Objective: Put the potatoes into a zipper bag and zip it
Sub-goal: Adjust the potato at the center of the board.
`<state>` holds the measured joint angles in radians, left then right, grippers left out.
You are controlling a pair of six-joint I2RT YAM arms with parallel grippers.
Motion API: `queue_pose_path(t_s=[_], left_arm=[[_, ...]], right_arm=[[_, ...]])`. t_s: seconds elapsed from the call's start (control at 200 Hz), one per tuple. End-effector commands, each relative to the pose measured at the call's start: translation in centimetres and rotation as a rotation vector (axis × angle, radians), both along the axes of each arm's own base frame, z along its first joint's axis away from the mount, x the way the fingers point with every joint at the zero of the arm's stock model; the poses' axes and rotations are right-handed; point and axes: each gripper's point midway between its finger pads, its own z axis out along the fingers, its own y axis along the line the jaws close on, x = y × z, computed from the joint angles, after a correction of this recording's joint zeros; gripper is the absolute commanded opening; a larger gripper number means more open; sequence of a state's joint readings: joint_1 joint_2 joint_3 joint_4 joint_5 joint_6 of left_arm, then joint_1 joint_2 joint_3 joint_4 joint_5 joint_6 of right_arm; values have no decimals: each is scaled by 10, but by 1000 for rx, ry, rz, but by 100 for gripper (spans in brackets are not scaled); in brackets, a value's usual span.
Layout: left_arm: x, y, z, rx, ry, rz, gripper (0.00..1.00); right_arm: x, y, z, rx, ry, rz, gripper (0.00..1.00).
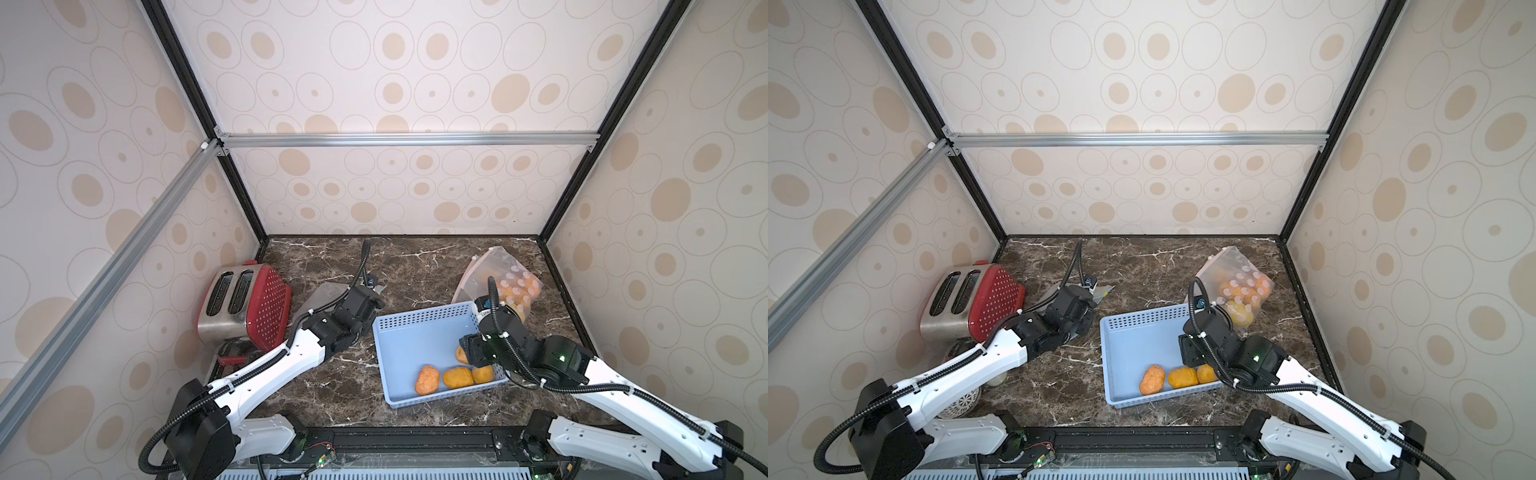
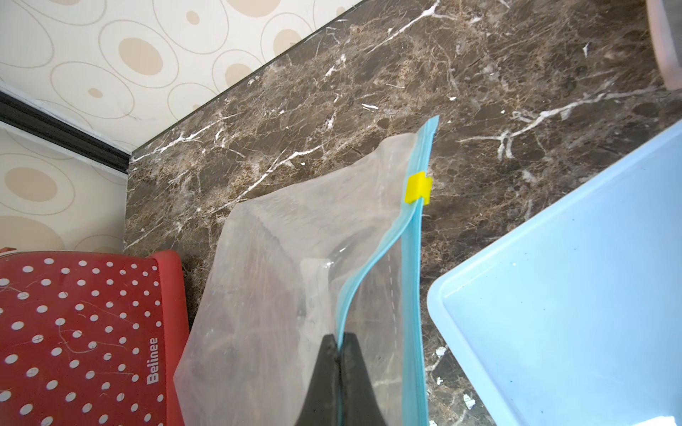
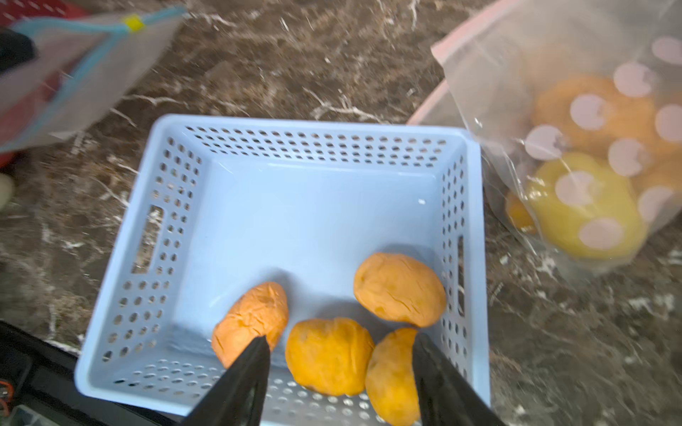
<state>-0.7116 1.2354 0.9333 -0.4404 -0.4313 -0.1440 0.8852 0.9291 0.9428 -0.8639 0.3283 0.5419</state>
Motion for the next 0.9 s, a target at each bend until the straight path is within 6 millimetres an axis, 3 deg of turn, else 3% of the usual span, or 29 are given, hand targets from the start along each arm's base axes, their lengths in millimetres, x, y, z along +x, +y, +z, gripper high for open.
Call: queue_pose_path(t_s=[0.0, 0.25, 0.395, 0.58, 0.72, 0.895], left_arm=[[0, -2, -2, -19, 11, 7, 0], [-1, -2, 0, -22, 5, 4, 0], [-1, -2, -4, -16, 13, 3, 0], [-1, -3, -8, -11, 29, -2, 0], [-2, -4, -7, -12, 26, -6, 0], [-2, -4, -11, -4, 40, -9, 0]], right_arm=[[-27, -42, -31, -206, 180, -87, 65], [-36, -52, -59, -246, 282, -127, 69], [-35, -41, -70, -220, 342, -115, 71], [-32, -23, -105, -110, 415, -127, 69], [-25, -30, -125, -174, 433, -177, 69], [-5, 3, -141, -90, 477, -150, 68]])
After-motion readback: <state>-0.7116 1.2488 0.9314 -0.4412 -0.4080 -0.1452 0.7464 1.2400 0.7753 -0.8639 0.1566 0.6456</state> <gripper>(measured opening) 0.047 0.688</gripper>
